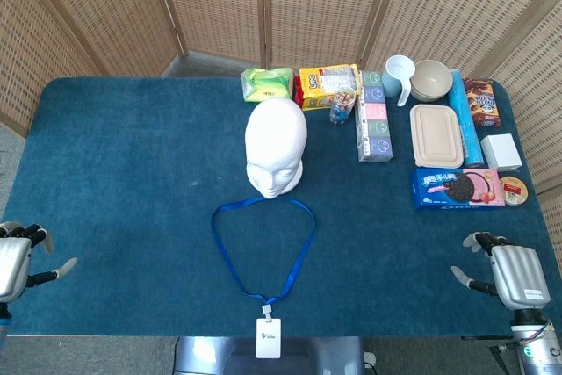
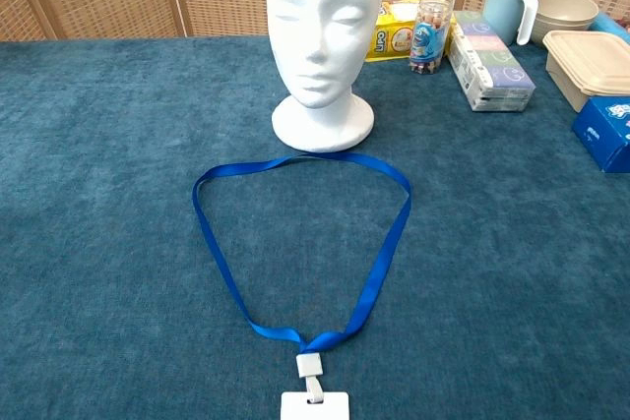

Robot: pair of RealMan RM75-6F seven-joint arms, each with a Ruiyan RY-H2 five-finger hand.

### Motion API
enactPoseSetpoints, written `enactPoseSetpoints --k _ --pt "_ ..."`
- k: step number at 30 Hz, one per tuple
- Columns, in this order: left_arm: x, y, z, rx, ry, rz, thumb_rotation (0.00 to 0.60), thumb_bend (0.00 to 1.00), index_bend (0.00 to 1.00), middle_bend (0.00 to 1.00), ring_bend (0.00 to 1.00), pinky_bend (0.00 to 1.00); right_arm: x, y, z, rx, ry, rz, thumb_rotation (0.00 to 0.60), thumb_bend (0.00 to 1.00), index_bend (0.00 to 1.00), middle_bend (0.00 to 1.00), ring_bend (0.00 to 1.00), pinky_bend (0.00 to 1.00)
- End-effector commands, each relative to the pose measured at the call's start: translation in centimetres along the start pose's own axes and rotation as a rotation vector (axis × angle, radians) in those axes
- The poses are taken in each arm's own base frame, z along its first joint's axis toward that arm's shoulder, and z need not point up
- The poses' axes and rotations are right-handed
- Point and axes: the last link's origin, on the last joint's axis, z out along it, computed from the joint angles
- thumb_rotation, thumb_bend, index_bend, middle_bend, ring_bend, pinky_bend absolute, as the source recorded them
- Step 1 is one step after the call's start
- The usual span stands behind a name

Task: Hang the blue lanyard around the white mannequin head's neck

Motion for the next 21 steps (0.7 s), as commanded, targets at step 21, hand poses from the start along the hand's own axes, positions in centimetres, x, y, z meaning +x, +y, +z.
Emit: enactPoseSetpoints --k 21 --pt "0.0 0.4 1.1 -0.037 -0.003 0.003 0.381 0.12 0.63 0.53 0.53 0.28 -0.5 -0.6 2.2 0.030 -0.010 0.032 0.452 0.26 0.42 0.49 0.53 0.60"
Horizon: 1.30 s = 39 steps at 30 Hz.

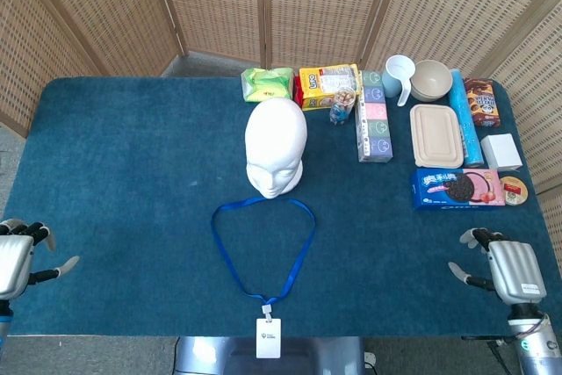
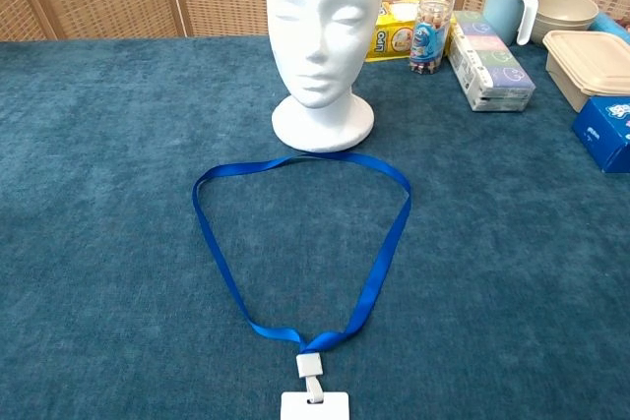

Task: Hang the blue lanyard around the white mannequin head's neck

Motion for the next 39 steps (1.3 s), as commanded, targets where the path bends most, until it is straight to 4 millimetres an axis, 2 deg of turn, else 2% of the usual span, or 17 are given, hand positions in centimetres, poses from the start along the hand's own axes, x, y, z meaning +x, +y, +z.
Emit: enactPoseSetpoints --k 1,8,9,17,26,29,34,39 --pt "0.0 0.2 0.6 -0.015 0.000 0.002 0.383 0.12 0.63 0.53 0.53 0.28 -0.2 -0.6 1.1 0.024 0.004 0.002 0.447 0.26 0.42 0.49 0.53 0.60" --pt "0.4 0.6 2.2 -0.033 0.006 0.013 0.381 0.12 0.63 0.53 0.53 0.28 -1.1 -3.7 4.2 0.095 -0.019 0.010 0.447 0.26 0.42 0.49 0.54 0.60" --pt "0.7 0.8 2.8 -0.043 0.014 0.021 0.381 0.12 0.63 0.53 0.53 0.28 -1.8 -5.4 5.2 0.140 -0.047 0.028 0.447 0.26 0.42 0.49 0.54 0.60" --pt "0.8 1.1 4.3 -0.047 0.006 0.020 0.384 0.12 0.63 0.53 0.53 0.28 -3.6 -9.1 7.7 0.201 -0.083 0.049 0.451 0.26 0.42 0.53 0.70 0.72" --pt "0.6 1.5 5.6 -0.061 -0.003 0.024 0.380 0.12 0.63 0.53 0.53 0.28 -4.7 -13.1 9.6 0.242 -0.089 0.009 0.451 0.26 0.42 0.66 0.88 0.91" --pt "0.6 1.6 6.0 -0.065 -0.002 0.023 0.381 0.12 0.63 0.53 0.53 0.28 -5.0 -14.0 10.0 0.241 -0.096 0.000 0.451 0.26 0.42 0.75 0.97 0.98" --pt "0.6 1.9 6.5 -0.079 -0.006 0.027 0.384 0.12 0.63 0.53 0.53 0.28 -6.2 -16.3 10.5 0.233 -0.129 -0.002 0.448 0.26 0.43 0.86 1.00 1.00" --pt "0.6 2.1 6.8 -0.089 -0.008 0.032 0.382 0.12 0.63 0.53 0.53 0.28 -7.0 -18.1 10.9 0.215 -0.155 -0.019 0.451 0.26 0.44 0.91 1.00 1.00"
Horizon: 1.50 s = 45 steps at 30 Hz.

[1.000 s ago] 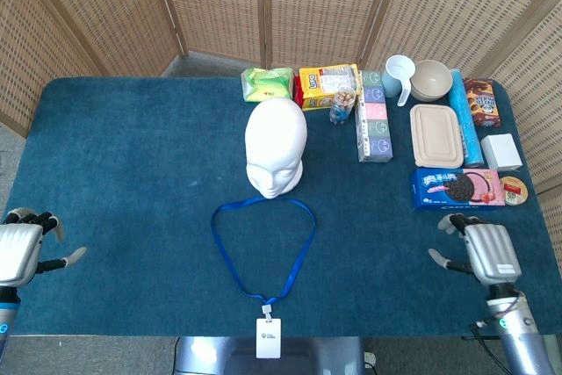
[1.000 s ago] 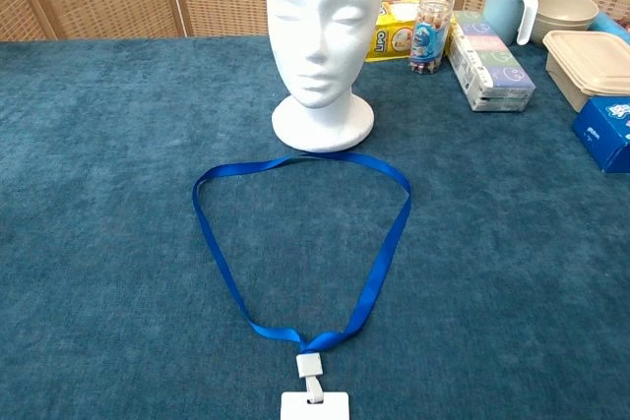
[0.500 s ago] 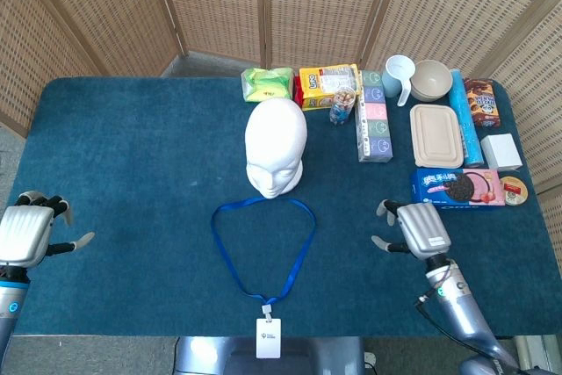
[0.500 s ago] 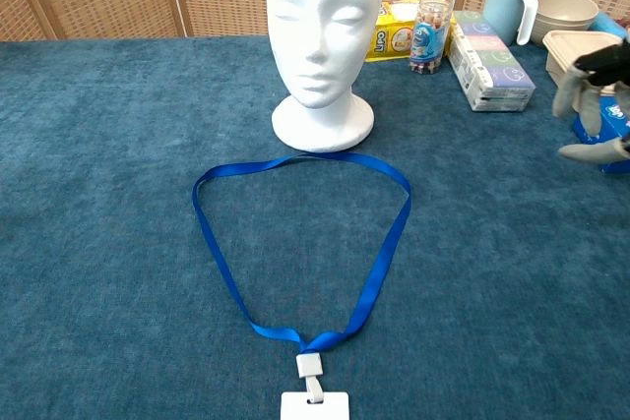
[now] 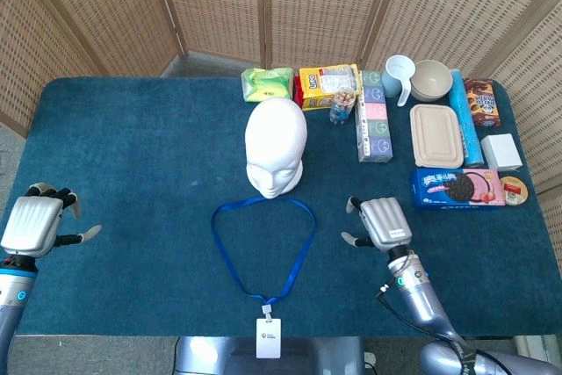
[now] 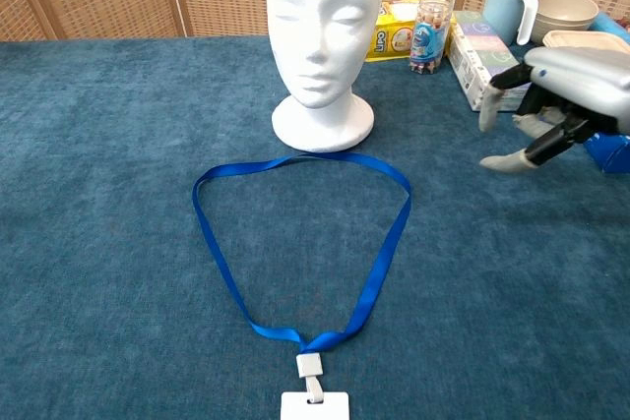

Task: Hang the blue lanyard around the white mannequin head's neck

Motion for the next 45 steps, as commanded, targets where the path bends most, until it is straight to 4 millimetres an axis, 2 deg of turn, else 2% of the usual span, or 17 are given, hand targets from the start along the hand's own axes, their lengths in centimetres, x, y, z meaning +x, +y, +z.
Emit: enactPoseSetpoints --k 1,27,36,45 --pt "0.0 0.0 0.1 -0.003 -0.001 0.003 0.381 0.12 0.63 0.53 0.53 0.28 -0.4 -1.7 0.8 0.000 -0.016 -0.004 0.452 0.26 0.44 0.92 1.00 1.00" --pt "-0.5 0.6 1.1 -0.033 -0.032 -0.017 0.391 0.12 0.63 0.53 0.53 0.28 -2.3 -7.1 3.7 -0.097 -0.114 -0.089 0.450 0.26 0.47 0.95 1.00 1.00" --pt "-0.9 0.1 1.0 -0.024 -0.044 -0.018 0.391 0.12 0.63 0.53 0.53 0.28 -3.0 -8.3 4.5 -0.116 -0.139 -0.097 0.452 0.26 0.47 0.95 1.00 1.00" --pt "-1.2 0.0 1.1 -0.021 -0.049 -0.021 0.393 0.12 0.63 0.53 0.53 0.28 -3.7 -8.4 5.8 -0.153 -0.146 -0.101 0.450 0.26 0.47 0.95 1.00 1.00"
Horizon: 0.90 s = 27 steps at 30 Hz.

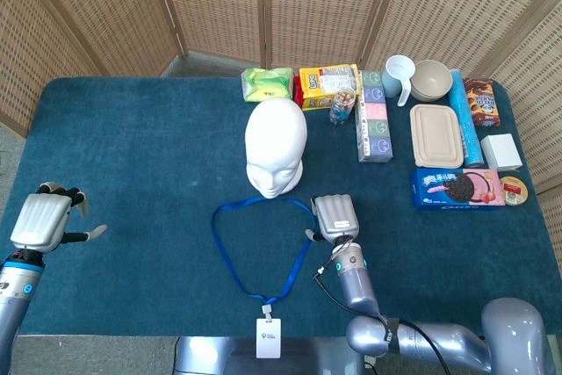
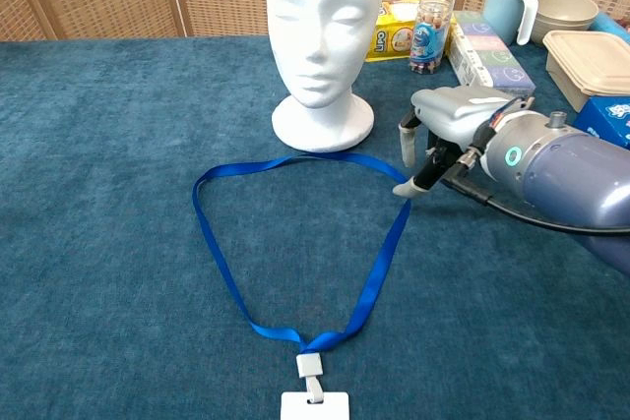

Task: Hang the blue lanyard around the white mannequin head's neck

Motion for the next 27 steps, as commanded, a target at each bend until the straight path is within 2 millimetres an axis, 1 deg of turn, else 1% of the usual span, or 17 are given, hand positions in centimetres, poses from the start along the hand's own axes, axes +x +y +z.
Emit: enactPoseSetpoints --k 1,12,22,27 --pt "-0.1 0.0 0.0 0.000 -0.002 -0.001 0.391 0.12 0.63 0.53 0.53 0.28 -0.1 -0.2 0.5 -0.012 -0.001 0.002 0.451 0.26 0.47 0.95 1.00 1.00" --pt "-0.3 0.1 0.1 -0.001 -0.009 -0.003 0.390 0.12 0.63 0.53 0.53 0.28 -0.6 -0.1 1.7 -0.042 -0.019 -0.013 0.453 0.26 0.47 0.95 1.00 1.00" --pt "-0.5 0.1 0.2 -0.002 -0.010 -0.006 0.390 0.12 0.63 0.53 0.53 0.28 -1.1 0.6 2.0 -0.063 -0.026 -0.031 0.448 0.26 0.49 0.95 1.00 1.00" --pt "-0.4 0.2 0.5 -0.005 -0.005 -0.007 0.391 0.12 0.63 0.53 0.53 0.28 -1.2 0.9 1.9 -0.065 -0.031 -0.039 0.448 0.29 0.49 0.95 1.00 1.00"
